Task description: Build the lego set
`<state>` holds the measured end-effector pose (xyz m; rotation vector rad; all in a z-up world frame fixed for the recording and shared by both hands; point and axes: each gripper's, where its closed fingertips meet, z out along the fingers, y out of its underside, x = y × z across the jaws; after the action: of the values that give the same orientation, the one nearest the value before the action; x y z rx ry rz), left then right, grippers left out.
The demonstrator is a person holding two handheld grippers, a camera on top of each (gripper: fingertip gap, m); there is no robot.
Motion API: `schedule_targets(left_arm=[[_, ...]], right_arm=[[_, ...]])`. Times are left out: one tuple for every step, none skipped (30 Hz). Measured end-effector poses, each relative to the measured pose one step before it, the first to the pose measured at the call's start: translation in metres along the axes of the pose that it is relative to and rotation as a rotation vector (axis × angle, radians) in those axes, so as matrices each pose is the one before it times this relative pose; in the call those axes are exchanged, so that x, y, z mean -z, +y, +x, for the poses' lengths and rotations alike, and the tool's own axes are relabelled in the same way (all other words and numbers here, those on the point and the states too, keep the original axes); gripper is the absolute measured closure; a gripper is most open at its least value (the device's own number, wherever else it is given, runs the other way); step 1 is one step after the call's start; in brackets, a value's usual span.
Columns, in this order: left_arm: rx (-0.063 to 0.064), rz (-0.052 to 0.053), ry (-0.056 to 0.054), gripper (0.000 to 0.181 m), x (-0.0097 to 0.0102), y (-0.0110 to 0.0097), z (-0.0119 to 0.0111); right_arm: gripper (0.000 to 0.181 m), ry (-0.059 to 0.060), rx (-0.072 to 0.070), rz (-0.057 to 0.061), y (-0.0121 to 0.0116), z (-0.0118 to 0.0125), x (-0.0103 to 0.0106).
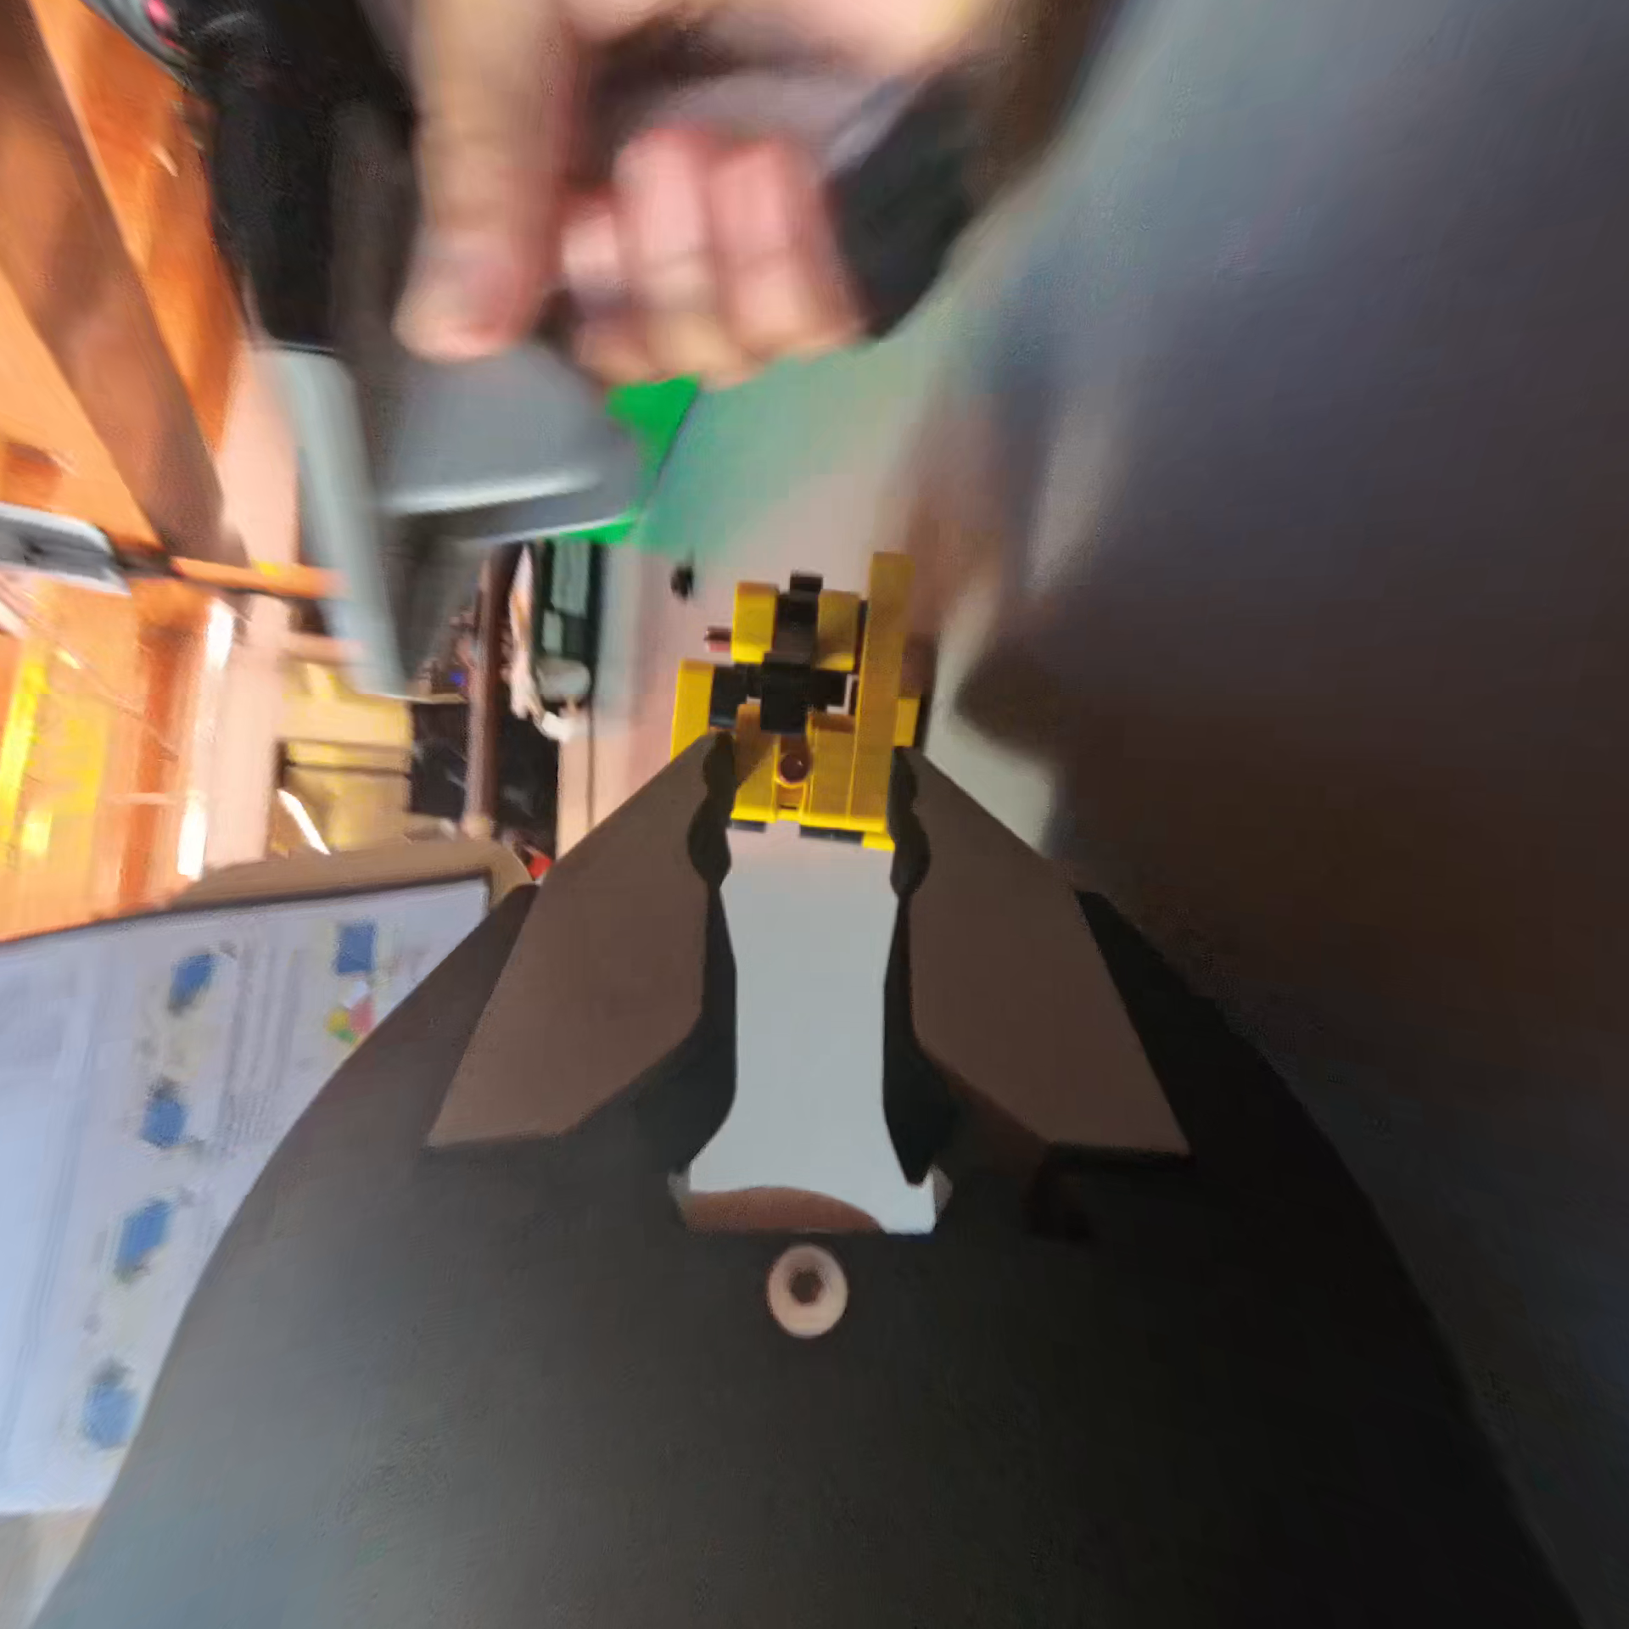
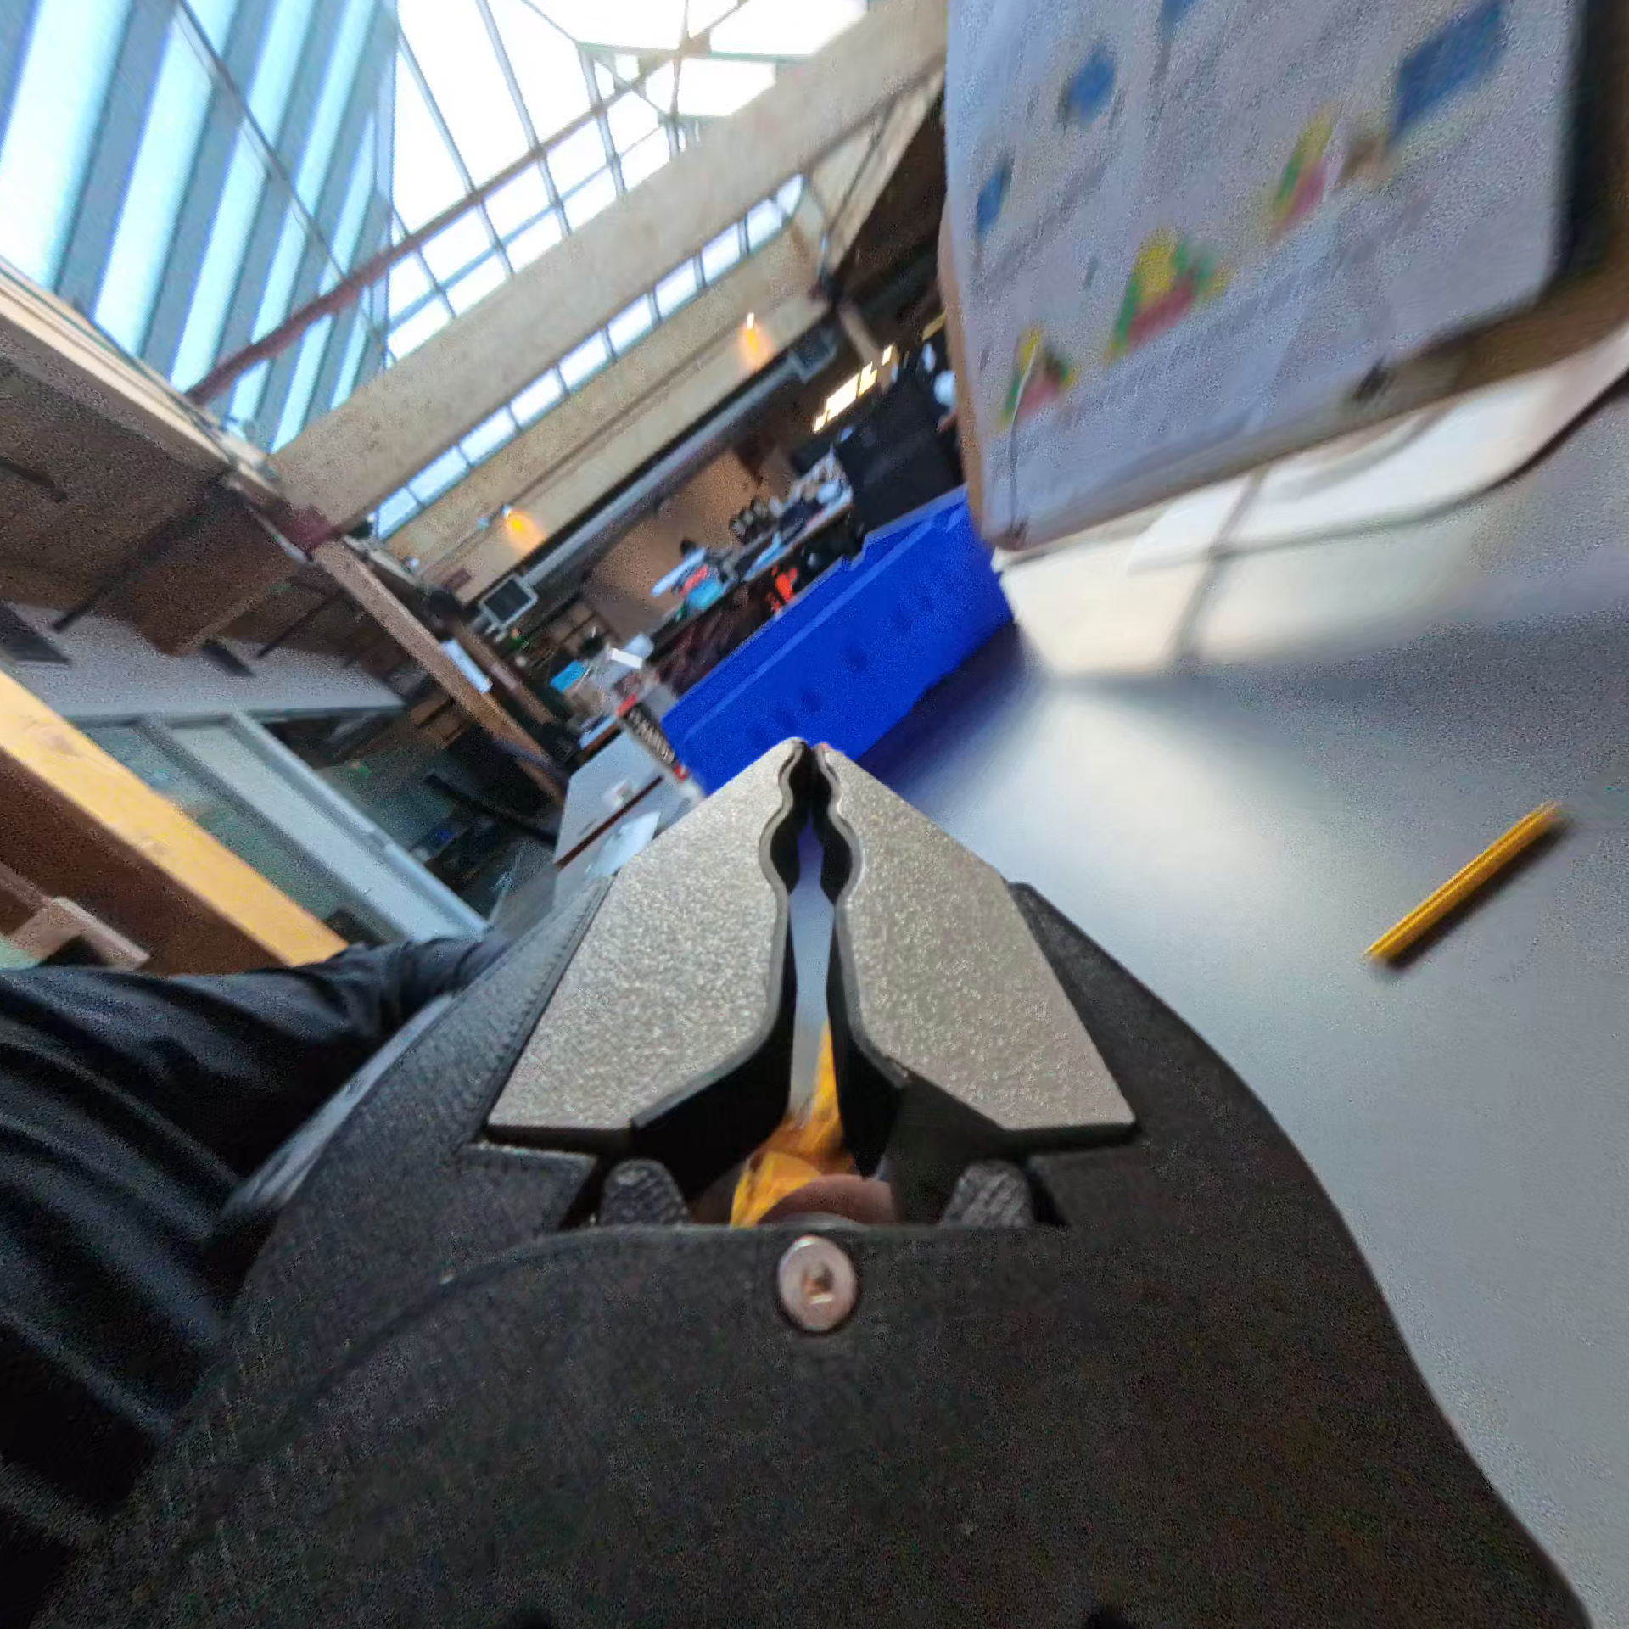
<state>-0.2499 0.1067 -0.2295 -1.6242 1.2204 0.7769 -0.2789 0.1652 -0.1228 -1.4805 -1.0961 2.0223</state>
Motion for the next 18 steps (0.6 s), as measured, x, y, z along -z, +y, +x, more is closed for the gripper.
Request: schedule_targets(left_arm=[[-0.057,0.0327,-0.0112,0.149,0.00358,-0.01809,0.00788],[0.0075,0.0338,0.013,0.149,0.00198,-0.01564,0.00481],[0.035,-0.0059,0.0004,0.149,-0.00225,-0.00103,-0.00109],[0.0081,-0.0473,-0.0096,0.15,-0.0039,0.01096,-0.00534],[0.0177,-0.0293,-0.009,0.151,-0.00318,0.0114,-0.00529],[0.0244,-0.0101,-0.0115,0.151,-0.00081,0.00791,-0.00387],[0.0148,-0.0099,-0.0134,0.151,0.00038,0.0052,-0.00234],[-0.0021,-0.0055,-0.0109,0.15,0.001,0.00214,-0.00115],[-0.0048,-0.0084,-0.012,0.15,0.00048,0.00124,-0.00039],[-0.0087,-0.0058,-0.0121,0.15,-0.0004,0.00076,-0.00034],[-0.0139,-0.0096,-0.0108,0.15,-0.00094,0.0013,-0.00061],[-0.0143,-0.0113,-0.0083,0.15,-0.00136,0.00185,-0.00069],[-0.0032,-0.0049,-0.0045,0.15,-0.00107,0.0011,-0.00059],[0.0075,-0.0028,0.0001,0.15,-0.00084,0.00073,-0.00045],[0.0092,-0.0032,0.0028,0.15,-0.00061,0.00041,-0.00044],[0.0059,-0.0032,0.002,0.15,-0.00053,0.00036,-0.00031],[-0.0027,-0.0005,-0.0001,0.15,-0.00001,-0.00006,0.00004],[-0.0083,-0.0014,-0.0029,0.15,0.00024,-0.00004,0.00014]], right_arm=[[0.181,0.0227,0.0303,0.0127,-0.01018,0.00335,0.00366],[0.181,0.0373,0.0381,-0.0177,-0.00564,0.00666,0.00203],[0.181,0.0293,0.0165,-0.0622,0.00959,0.00613,-0.00285],[0.181,0.0002,0.0066,-0.062,0.01329,0.0018,-0.00373],[0.181,-0.035,0.0131,-0.0556,0.01144,-0.00463,-0.00174],[0.181,-0.0335,0.0299,-0.0573,0.00924,-0.00672,0.00064],[0.181,0.0037,0.0448,-0.0413,0.00576,-0.00373,0.00266],[0.181,0.0385,0.0525,-0.0136,0.00222,-0.00064,0.00347],[0.181,0.0407,0.0491,-0.0055,0.0023,-0.00063,0.00286],[0.181,0.0307,0.0336,-0.0139,0.00464,-0.00128,0.00076],[0.166,0.0088,0.0167,-0.0341,0.00867,-0.0033,-0.00177],[0.167,-0.0098,-0.0012,-0.0476,0.0114,-0.00478,-0.0034],[0.168,-0.0123,-0.0173,-0.0468,0.01095,-0.00446,-0.00341],[0.168,-0.0122,-0.0146,-0.0368,0.00843,-0.00423,-0.00283],[0.159,-0.001,-0.0036,-0.0186,0.00497,-0.00281,-0.00215],[0.159,0.0148,0.0037,-0.0051,0.00224,-0.00017,-0.00126],[0.167,0.0204,0.0081,0.0003,0.00116,0.00145,-0.0001],[0.175,0.0126,0.0043,0.0069,-0.00034,0.00134,0.00035]])
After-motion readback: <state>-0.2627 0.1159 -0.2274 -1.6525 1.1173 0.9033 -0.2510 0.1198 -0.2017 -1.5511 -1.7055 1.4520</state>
